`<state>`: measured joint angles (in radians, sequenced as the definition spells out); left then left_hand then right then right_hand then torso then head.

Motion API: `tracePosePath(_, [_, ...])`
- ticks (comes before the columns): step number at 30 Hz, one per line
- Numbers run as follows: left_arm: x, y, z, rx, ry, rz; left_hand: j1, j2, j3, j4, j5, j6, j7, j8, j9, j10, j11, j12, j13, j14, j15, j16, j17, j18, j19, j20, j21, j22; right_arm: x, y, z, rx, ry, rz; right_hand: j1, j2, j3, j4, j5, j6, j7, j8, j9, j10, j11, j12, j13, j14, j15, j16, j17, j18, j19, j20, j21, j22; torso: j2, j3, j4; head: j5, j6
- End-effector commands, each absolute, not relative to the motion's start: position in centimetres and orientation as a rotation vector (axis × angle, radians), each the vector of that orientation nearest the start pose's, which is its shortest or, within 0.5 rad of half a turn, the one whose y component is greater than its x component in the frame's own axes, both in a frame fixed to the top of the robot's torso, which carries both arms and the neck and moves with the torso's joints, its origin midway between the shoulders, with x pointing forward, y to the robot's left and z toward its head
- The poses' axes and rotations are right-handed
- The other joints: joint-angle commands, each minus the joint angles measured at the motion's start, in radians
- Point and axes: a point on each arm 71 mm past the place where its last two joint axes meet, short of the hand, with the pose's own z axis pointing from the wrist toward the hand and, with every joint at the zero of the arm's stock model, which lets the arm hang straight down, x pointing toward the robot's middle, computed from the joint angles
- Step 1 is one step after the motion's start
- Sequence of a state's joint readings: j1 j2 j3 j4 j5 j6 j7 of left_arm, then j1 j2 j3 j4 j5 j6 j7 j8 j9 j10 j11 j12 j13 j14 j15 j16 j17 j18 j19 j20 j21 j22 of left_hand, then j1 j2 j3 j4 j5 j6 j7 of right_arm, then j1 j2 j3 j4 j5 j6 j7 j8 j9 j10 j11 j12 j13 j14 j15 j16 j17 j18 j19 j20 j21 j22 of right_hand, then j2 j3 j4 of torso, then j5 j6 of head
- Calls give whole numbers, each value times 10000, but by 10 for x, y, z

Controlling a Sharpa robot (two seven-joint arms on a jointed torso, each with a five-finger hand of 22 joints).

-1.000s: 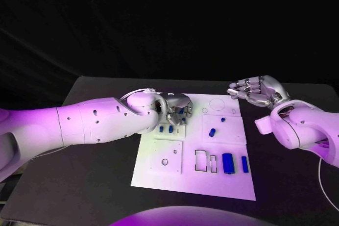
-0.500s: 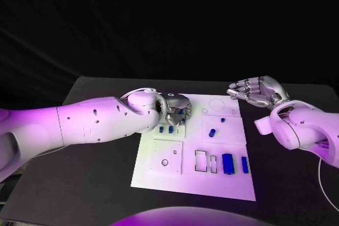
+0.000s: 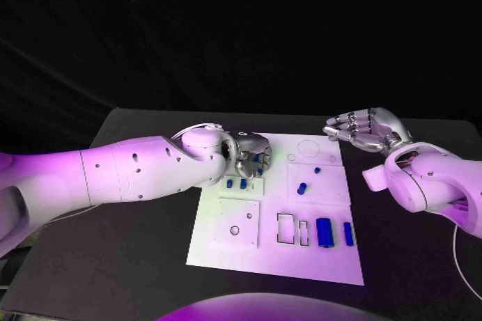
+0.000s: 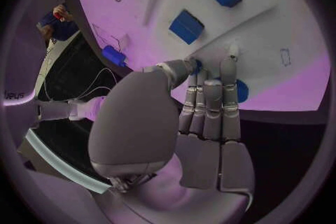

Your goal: Assemble the parts on the task board

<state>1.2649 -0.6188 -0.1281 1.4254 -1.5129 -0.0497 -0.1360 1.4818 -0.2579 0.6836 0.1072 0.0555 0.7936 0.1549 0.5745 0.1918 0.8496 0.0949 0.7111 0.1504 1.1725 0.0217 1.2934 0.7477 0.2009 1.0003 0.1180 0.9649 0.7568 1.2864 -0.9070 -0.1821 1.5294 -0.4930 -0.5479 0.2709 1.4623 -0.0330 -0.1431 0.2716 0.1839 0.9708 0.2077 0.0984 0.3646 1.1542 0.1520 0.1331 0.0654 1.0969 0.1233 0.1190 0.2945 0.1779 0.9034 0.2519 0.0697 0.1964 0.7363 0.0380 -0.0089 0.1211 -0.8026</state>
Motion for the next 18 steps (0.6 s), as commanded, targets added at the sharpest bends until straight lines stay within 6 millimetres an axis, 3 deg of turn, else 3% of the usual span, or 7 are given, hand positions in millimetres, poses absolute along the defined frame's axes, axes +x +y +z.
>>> tracePosePath(1, [488, 116, -215, 4650, 19573, -5947, 12, 58, 85, -62, -41, 63, 7, -29, -19, 98, -7, -38, -15, 81, 5, 79, 11, -165, -72, 4, 105, 46, 485, -244, -181, 6370, 14912, 10991, 76, 5, 42, -40, 12, 27, 60, -60, -14, -80, 12, 20, -14, 80, -1, -56, -13, 71, -1, -14, 15, -15, 2, 4, -7, -2, -10])
tracePosePath(8, [488, 115, -214, 4614, 19530, -6045, -50, 135, 219, -240, -46, 196, 16, -27, -42, 237, -34, 0, -51, 172, -15, 176, 60, -159, -121, -5, 270, 170, 485, -243, -181, 6367, 14912, 10997, 76, 5, 42, -40, 12, 27, 60, -60, -14, -80, 12, 20, -14, 80, -1, -56, -13, 71, -1, -14, 15, -15, -1, 2, 2, -7, -21])
tracePosePath(11, [488, 115, -214, 4483, 19439, -6199, -59, 383, 279, -440, -50, 630, -72, 173, 49, 747, -206, 344, 62, 842, -148, 637, 1054, -154, -12, -79, 516, 341, 485, -243, -181, 6365, 14914, 11002, 76, 5, 42, -40, 12, 27, 60, -60, -14, -80, 12, 20, -14, 80, -1, -56, -13, 71, -1, -14, 15, -15, -1, 2, -1, 11, -11])
tracePosePath(18, [488, 113, -212, 4343, 19197, -6589, -176, 588, 368, -619, -47, 1002, -194, 366, 197, 898, -369, 660, 195, 1303, -291, 920, 1654, -280, 457, -179, 1053, 944, 485, -243, -180, 6276, 14907, 10992, 76, 5, 42, -40, 12, 27, 60, -60, -14, -80, 12, 20, -14, 80, -1, -56, -13, 71, -1, -14, 15, -15, 0, 1, -2, 20, -6])
